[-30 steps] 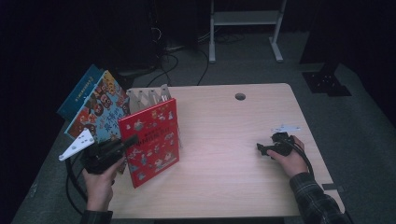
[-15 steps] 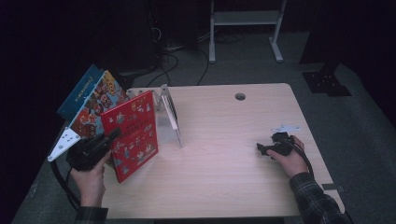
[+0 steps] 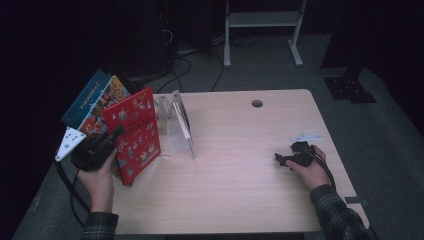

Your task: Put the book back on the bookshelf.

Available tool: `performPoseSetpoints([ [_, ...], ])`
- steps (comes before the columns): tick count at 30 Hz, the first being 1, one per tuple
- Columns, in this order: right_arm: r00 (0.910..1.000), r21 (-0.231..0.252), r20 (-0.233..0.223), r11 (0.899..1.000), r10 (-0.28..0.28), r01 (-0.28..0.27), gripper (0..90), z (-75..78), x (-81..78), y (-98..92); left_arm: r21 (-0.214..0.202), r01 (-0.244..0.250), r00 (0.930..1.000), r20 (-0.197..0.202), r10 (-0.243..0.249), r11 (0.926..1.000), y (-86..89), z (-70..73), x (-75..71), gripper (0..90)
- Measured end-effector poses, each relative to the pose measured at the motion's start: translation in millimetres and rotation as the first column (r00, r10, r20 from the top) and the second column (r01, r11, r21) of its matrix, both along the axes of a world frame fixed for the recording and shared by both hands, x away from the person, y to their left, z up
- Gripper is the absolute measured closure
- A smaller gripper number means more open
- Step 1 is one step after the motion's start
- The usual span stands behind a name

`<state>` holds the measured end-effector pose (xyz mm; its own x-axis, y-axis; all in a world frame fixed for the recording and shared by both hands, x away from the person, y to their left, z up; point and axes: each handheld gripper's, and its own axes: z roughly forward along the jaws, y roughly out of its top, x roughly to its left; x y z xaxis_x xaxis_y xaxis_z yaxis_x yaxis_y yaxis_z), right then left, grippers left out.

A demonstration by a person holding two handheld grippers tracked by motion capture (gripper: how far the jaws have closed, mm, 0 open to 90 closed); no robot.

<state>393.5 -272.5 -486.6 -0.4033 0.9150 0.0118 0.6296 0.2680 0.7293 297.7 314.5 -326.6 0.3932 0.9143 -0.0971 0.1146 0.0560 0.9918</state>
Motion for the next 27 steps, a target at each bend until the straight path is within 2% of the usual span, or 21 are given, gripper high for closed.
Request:
performPoseSetpoints([
  [10,1.0000,0.000,0.000,1.000,0.000,0.000,9.5,0.0,0.5,-0.2,0.009,-0.048,0.9986,-0.022,0.048,0.9988,-11.5,-1.4,26.7,79.7],
  [15,1.0000,0.000,0.000,1.000,0.001,-0.001,9.5,0.0,0.7,-0.3,0.002,-0.074,0.9972,-0.005,0.074,0.9972,-14.5,-1.2,43.7,79.7],
  [20,1.0000,0.002,0.000,1.000,-0.001,0.001,9.5,-0.1,1.1,-0.1,0.007,-0.086,0.9962,0.012,0.086,0.9962,-17.6,-3.2,54.6,79.7],
  [22,1.0000,0.002,0.001,1.000,-0.001,0.001,9.5,-0.1,1.2,-0.2,0.009,-0.097,0.9953,0.001,0.097,0.9952,-18.2,-6.1,63.5,79.7],
  [27,1.0000,0.002,0.001,1.000,-0.001,0.001,9.5,-0.1,1.2,-0.2,0.002,-0.103,0.9947,-0.009,0.103,0.9947,-17.2,-11.5,74.0,79.7],
])
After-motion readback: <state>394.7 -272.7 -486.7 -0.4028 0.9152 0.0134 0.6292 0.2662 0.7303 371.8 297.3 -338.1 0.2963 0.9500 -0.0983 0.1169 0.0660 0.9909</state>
